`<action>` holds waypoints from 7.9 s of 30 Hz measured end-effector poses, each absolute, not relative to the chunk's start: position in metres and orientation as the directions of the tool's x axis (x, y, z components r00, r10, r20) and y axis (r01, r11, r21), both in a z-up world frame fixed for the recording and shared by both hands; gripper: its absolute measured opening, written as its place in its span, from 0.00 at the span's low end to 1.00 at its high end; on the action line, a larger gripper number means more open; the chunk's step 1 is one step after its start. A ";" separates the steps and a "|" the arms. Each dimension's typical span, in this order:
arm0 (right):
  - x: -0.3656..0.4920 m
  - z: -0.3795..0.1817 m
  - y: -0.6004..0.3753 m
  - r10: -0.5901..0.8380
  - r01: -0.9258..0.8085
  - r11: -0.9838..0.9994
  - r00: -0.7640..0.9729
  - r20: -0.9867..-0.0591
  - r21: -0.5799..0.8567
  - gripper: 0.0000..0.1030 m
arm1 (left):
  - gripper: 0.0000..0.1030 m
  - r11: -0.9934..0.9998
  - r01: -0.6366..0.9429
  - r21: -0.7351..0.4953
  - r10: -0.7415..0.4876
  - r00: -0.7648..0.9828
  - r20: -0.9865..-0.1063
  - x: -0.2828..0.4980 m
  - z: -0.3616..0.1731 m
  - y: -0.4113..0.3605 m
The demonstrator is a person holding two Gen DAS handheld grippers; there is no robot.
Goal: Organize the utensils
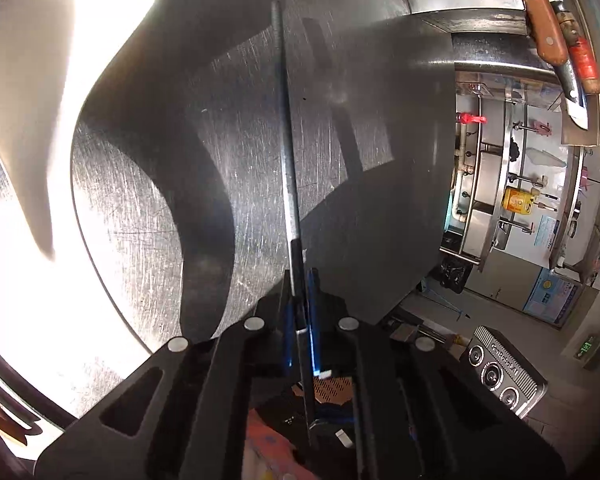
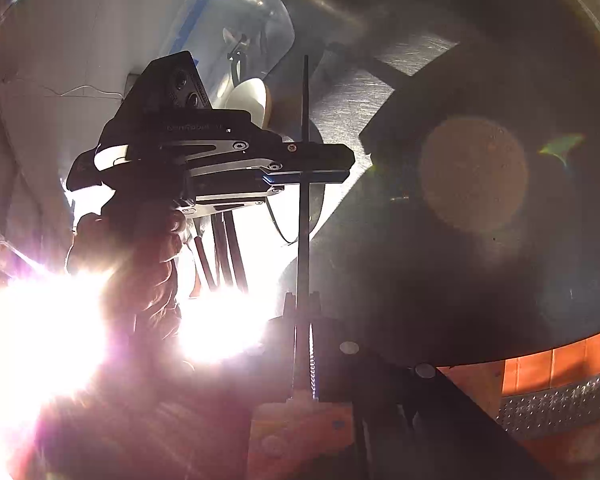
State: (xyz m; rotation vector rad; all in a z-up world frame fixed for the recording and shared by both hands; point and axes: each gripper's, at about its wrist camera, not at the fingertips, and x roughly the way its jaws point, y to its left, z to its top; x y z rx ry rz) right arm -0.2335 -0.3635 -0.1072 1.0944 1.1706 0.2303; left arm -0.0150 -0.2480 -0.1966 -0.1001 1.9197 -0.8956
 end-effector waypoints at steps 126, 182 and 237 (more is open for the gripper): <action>-0.166 0.032 -0.305 0.474 -0.076 0.861 0.481 -0.737 0.504 0.09 | 0.12 0.504 0.435 -0.746 -0.671 -0.347 -0.655 0.012 -0.067 -0.201; -0.075 -0.013 -0.195 0.433 -0.308 0.876 0.162 -0.887 0.371 0.52 | 0.87 0.687 0.303 -0.661 -0.713 0.102 -0.694 0.108 -0.002 0.000; -0.177 -0.040 -0.295 0.657 0.038 0.748 0.091 -0.748 0.662 0.01 | 0.04 0.729 -0.058 -0.682 -0.668 -0.278 -0.690 0.007 -0.167 -0.085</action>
